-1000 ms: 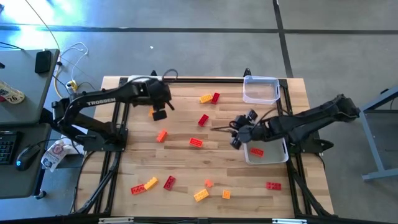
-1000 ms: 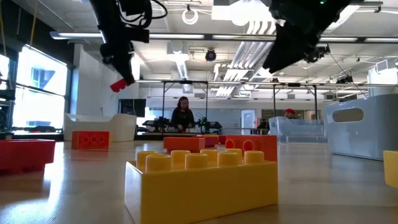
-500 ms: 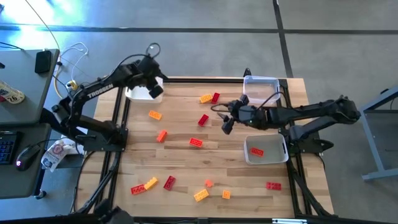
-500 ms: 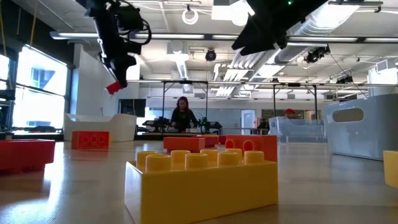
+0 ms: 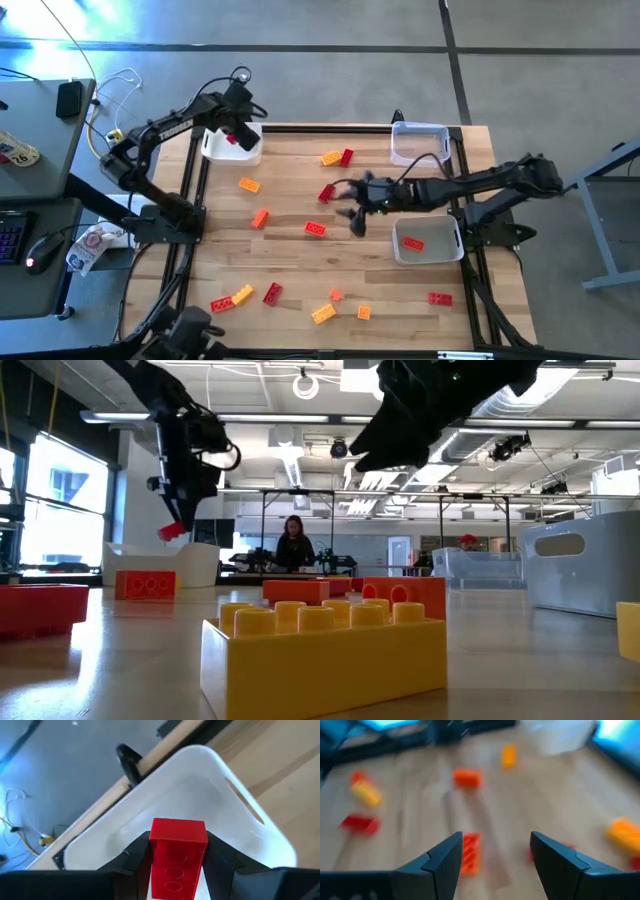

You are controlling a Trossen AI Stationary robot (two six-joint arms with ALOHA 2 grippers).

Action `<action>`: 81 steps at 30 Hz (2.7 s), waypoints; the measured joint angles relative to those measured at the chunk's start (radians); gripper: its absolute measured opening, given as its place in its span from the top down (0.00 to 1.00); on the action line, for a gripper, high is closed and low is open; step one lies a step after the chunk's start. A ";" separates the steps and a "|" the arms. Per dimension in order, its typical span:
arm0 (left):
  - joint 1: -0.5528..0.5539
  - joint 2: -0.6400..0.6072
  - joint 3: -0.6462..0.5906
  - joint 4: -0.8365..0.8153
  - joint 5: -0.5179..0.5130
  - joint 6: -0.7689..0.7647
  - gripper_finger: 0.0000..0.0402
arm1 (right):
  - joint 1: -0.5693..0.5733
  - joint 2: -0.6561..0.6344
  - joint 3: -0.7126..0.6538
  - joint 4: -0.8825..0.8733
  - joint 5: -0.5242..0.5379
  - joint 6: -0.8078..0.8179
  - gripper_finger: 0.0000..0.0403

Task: Sort & place blocks by color
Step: Put the red game piece into the white bin, then put the yellow game piece into the transparent bin

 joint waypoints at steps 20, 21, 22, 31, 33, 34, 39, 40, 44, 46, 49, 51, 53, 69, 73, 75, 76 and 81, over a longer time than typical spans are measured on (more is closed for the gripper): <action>-0.004 0.150 0.000 -0.010 0.070 -0.060 0.61 | 0.240 0.089 0.000 -0.014 -0.290 0.175 0.45; -0.004 0.154 0.000 -0.012 0.070 -0.074 0.61 | 0.254 0.089 0.000 -0.011 -0.290 0.186 0.45; -0.004 0.158 0.000 -0.013 0.069 -0.085 0.61 | 0.269 0.089 0.000 -0.010 -0.290 0.196 0.45; -0.004 0.155 0.000 -0.032 0.035 -0.105 0.60 | 0.377 0.089 0.000 -0.026 -0.215 0.285 0.45; -0.004 0.152 0.000 -0.032 0.028 -0.110 0.58 | 0.396 0.089 0.000 -0.033 -0.184 0.307 0.45; -0.004 0.152 0.000 -0.032 0.028 -0.112 0.57 | 0.406 0.089 0.000 -0.037 -0.169 0.320 0.45; -0.004 0.152 0.000 -0.032 -0.003 -0.131 0.49 | 0.448 0.089 0.000 -0.066 -0.103 0.381 0.45; -0.003 0.152 0.000 -0.034 -0.007 -0.142 0.48 | 0.456 0.089 0.000 -0.066 -0.089 0.389 0.45; -0.003 0.152 0.016 -0.085 0.006 -0.165 0.44 | 0.483 0.089 0.000 -0.053 -0.063 0.406 0.45; -0.004 0.152 0.043 -0.139 0.029 -0.165 0.44 | 0.493 0.089 0.000 -0.035 -0.060 0.406 0.45; -0.009 0.152 0.094 -0.227 0.085 -0.169 0.44 | 0.502 0.089 0.007 -0.037 -0.059 0.407 0.45; -0.017 0.152 0.127 -0.270 0.113 -0.180 0.44 | 0.505 0.089 0.024 -0.047 -0.059 0.406 0.45; -0.029 0.152 0.157 -0.300 0.134 -0.191 0.44 | 0.505 0.088 0.047 -0.067 -0.059 0.406 0.45; -0.146 0.152 0.228 -0.306 0.098 -0.191 0.44 | 0.563 0.109 0.201 -0.425 0.074 0.527 0.45; -0.155 0.152 0.228 -0.293 0.014 -0.191 0.44 | 0.563 0.169 0.201 -0.426 0.026 0.571 0.45; -0.156 0.152 0.229 -0.289 -0.030 -0.192 0.44 | 0.563 0.203 0.201 -0.423 -0.013 0.613 0.45; -0.156 0.152 0.229 -0.288 -0.048 -0.197 0.44 | 0.565 0.219 0.201 -0.423 -0.031 0.631 0.45; -0.156 0.152 0.229 -0.287 -0.075 -0.217 0.44 | 0.585 0.291 0.230 -0.438 -0.054 0.668 0.45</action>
